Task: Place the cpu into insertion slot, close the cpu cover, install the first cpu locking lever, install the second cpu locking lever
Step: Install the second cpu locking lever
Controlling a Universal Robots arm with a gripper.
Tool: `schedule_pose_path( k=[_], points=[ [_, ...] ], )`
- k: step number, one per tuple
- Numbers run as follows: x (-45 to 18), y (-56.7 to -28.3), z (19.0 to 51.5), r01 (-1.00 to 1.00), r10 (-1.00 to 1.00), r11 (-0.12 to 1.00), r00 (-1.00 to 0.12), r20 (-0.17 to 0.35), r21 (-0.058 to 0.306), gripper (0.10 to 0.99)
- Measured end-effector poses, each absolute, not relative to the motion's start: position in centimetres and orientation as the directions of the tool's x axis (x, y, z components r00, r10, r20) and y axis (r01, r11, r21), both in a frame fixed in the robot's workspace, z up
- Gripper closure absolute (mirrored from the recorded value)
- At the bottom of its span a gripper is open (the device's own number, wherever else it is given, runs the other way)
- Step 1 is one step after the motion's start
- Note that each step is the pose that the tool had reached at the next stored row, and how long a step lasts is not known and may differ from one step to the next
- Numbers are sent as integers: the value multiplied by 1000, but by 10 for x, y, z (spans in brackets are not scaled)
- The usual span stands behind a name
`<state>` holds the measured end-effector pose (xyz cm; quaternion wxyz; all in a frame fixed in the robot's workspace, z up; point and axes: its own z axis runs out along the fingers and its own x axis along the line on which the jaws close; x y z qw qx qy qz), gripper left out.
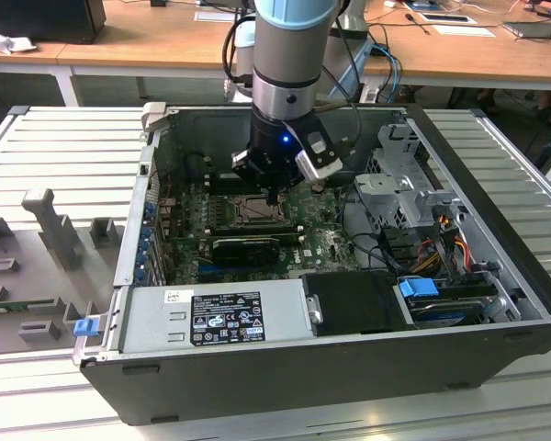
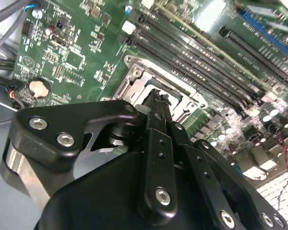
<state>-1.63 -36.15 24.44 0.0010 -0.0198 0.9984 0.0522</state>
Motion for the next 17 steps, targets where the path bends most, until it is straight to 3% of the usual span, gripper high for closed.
schedule_pose_path(
  k=[5, 17],
  points=[
    [-17, -377, 242, -43, -43, 993, -999, -1, 106, 980],
    [-54, -379, 227, -72, -72, 991, -997, 0, 112, 980]
  ],
)
